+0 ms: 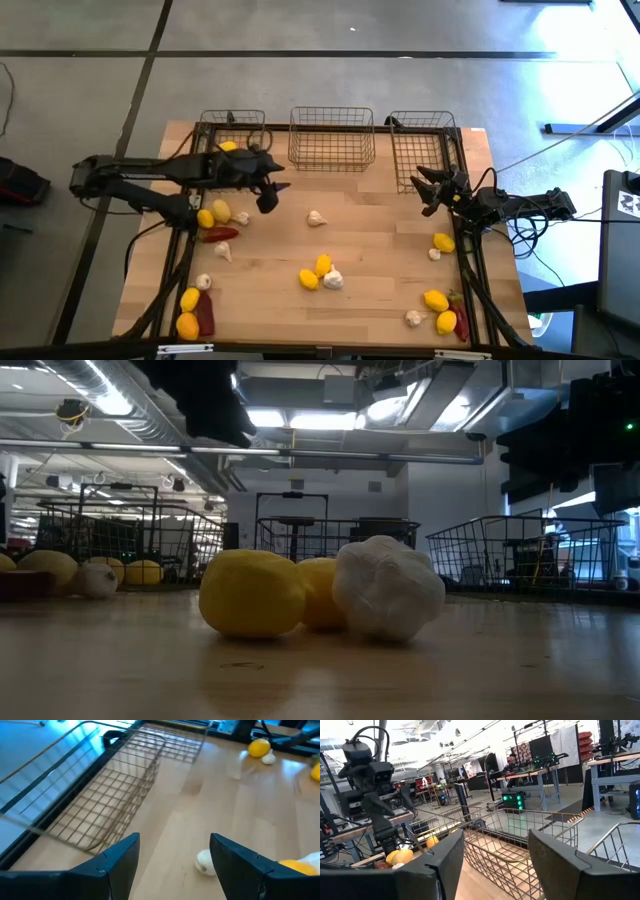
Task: Sort produce into baskets
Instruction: Put the white garlic into the right gold wire basket
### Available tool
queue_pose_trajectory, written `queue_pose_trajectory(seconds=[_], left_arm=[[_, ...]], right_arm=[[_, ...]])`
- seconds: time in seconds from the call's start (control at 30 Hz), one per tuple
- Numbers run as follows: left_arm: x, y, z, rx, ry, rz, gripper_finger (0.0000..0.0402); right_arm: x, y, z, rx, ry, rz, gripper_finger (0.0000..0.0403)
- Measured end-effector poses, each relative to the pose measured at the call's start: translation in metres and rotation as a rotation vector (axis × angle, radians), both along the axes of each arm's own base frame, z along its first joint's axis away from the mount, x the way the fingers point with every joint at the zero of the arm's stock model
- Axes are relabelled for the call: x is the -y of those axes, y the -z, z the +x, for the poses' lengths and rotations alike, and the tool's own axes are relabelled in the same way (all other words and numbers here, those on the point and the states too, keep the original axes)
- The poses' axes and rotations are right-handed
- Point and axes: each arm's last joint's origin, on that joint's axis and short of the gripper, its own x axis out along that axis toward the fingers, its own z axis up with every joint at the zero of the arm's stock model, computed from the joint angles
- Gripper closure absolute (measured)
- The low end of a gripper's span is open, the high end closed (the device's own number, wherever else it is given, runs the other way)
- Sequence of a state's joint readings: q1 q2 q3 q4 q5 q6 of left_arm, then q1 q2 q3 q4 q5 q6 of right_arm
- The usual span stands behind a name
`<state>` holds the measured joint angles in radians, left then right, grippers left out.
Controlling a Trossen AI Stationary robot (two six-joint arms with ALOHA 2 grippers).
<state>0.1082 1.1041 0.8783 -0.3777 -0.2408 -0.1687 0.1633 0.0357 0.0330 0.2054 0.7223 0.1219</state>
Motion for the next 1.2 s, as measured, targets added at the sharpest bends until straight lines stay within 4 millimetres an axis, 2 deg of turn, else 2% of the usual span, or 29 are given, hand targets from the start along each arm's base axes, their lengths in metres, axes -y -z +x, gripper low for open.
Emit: queue_pose_trajectory(seconds=[0.4,0.67,0.87,1.2], left_arm=[[0.016,0.04,0.057,-0.023,0.171,0.043,0.0164],[0.023,0.067,0.086,-0.127,0.234,0.058,0.0164],[0.023,0.085,0.101,-0.196,0.262,0.066,0.0164],[0.023,0.122,0.111,-0.311,0.282,0.048,0.0164]], right_arm=[[0.0,0.0,0.0,-0.006,0.0,-0.001,0.0185],[0.0,0.001,0.0,-0.016,0.0,-0.002,0.0185],[0.0,0.001,0.0,-0.017,-0.001,-0.003,0.0185],[0.0,0.002,0.0,-0.023,-0.001,-0.003,0.0185]])
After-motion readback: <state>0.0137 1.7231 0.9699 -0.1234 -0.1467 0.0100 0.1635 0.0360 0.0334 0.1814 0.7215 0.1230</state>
